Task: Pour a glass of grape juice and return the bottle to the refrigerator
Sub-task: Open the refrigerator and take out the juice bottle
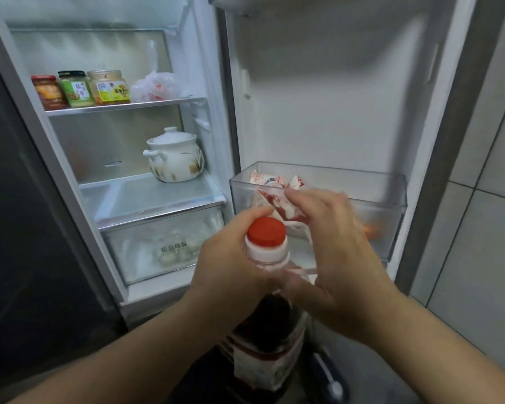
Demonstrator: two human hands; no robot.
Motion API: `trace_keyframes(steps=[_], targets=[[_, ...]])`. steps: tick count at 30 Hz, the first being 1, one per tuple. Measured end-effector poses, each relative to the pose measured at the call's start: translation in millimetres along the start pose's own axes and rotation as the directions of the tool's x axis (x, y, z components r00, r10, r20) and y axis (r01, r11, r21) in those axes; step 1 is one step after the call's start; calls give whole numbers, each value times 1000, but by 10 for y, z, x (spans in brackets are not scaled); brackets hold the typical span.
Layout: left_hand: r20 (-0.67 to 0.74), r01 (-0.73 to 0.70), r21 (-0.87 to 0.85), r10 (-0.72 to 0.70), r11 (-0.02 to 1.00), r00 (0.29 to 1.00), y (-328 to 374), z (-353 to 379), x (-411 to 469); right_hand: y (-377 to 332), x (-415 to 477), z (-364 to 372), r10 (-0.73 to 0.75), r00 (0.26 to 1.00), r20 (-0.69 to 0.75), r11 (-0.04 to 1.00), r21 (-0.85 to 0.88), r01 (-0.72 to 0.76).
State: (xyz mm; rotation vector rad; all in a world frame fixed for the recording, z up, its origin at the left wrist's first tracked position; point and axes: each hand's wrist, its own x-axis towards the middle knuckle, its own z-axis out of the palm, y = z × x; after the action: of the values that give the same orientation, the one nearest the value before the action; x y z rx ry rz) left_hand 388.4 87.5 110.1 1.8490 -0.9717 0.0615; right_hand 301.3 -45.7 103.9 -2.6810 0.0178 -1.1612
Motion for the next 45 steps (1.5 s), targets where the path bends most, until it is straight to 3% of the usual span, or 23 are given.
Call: trace_keyframes(steps=[4, 6, 12, 19, 28, 39, 45], targets=[[-34, -41, 60, 43, 997, 999, 160, 80, -7, 492, -86, -366, -64, 980, -187, 967, -253, 15], [-39, -45, 83, 48, 996, 998, 246, 147, 26, 770, -104, -485, 6, 976, -216, 951, -300, -72], [-76, 6, 160, 7, 987, 997, 477, 404, 125, 1262, -214, -409, 217, 976, -25, 908, -362, -211], [-106, -2, 216, 25, 976, 994, 594, 694, 64, 1235, -232, -406, 260, 966, -8, 912, -326, -248], [-201, 61, 303, 1, 951, 980, 512, 447, -131, 773, -265, -244, 210, 978, -5, 919, -339, -199], [-259, 148, 416, -39, 897, 965, 136, -580, -727, -524, -73, 390, 73, 997, -33, 928, -364, -80], [-185, 125, 653, -3, 747, 983, -116, -1206, -1044, -1083, 82, 832, 8, 1000, -23, 898, -441, -17]])
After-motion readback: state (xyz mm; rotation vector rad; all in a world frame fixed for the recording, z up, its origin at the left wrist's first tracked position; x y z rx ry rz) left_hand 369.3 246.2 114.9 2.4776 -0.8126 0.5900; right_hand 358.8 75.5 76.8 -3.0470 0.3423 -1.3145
